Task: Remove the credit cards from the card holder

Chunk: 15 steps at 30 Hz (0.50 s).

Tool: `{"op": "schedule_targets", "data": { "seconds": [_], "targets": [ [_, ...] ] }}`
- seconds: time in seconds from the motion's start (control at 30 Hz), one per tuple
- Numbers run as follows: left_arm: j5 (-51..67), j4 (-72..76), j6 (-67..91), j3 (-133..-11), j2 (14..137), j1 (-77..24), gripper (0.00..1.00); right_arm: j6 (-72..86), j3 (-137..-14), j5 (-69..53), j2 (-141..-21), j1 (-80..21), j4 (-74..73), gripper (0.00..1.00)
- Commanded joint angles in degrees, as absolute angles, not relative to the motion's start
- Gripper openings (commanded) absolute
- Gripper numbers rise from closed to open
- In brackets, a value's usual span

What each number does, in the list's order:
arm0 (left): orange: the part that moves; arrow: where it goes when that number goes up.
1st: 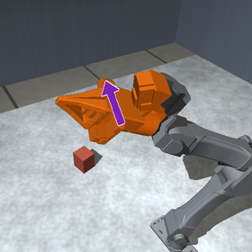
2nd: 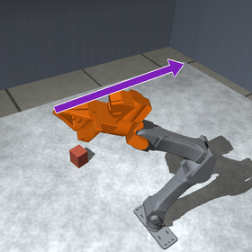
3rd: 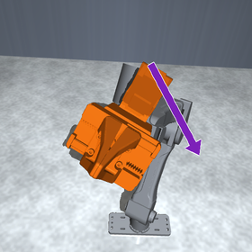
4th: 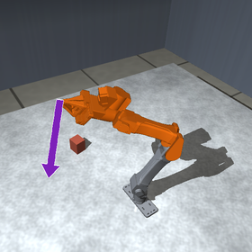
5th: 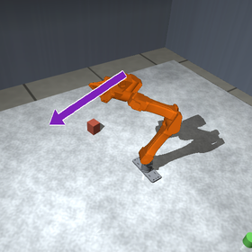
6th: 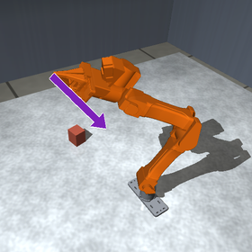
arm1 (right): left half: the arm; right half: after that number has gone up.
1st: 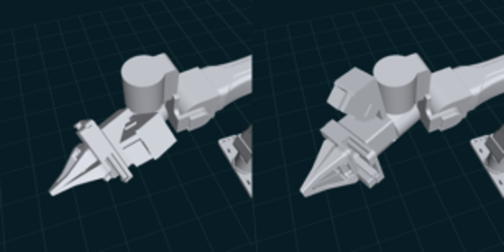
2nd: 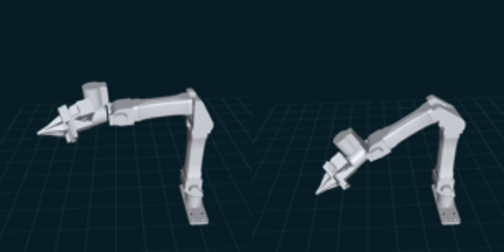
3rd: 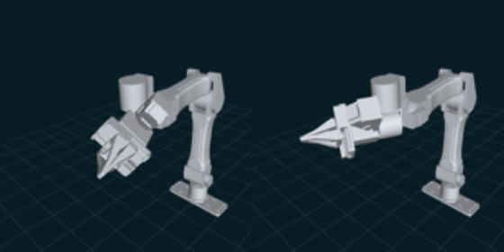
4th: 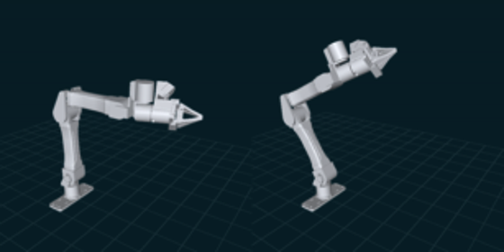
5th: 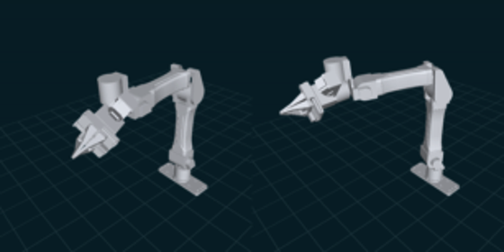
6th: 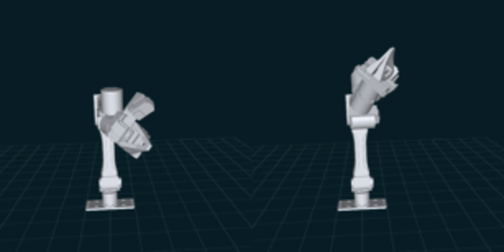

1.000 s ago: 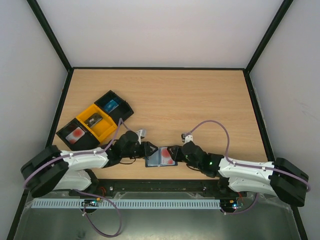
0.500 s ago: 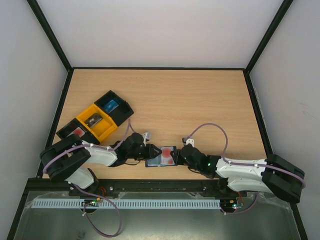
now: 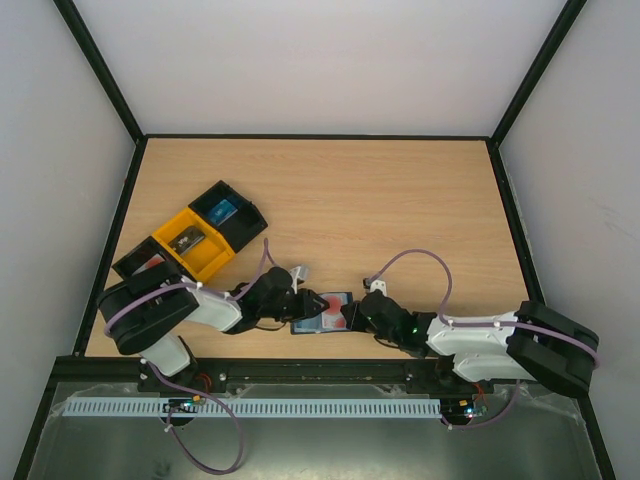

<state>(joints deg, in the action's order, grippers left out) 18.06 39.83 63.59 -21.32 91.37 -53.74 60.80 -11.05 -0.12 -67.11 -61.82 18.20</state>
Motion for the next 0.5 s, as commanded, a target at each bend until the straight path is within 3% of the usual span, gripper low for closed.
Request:
{"op": "schedule_targets", "data": {
  "seconds": [0.0, 0.33, 0.47],
  "targets": [
    [18.2, 39.3, 63.5, -22.2, 92.4, -54.6, 0.32, 62.1, -8.7, 0.0, -67.9, -61.6, 19.0, 0.09],
    [19.7, 38.9, 64.3, -23.4, 92.7, -54.6, 0.04, 62.2, -8.5, 1.0, -67.1, -61.6, 17.0, 0.09],
    [19.2, 36.9, 63.4, -22.2, 89.6, -54.5, 0.03, 62.5, -8.5, 1.6, -67.4, -61.6, 16.8, 0.09]
  ]
}}
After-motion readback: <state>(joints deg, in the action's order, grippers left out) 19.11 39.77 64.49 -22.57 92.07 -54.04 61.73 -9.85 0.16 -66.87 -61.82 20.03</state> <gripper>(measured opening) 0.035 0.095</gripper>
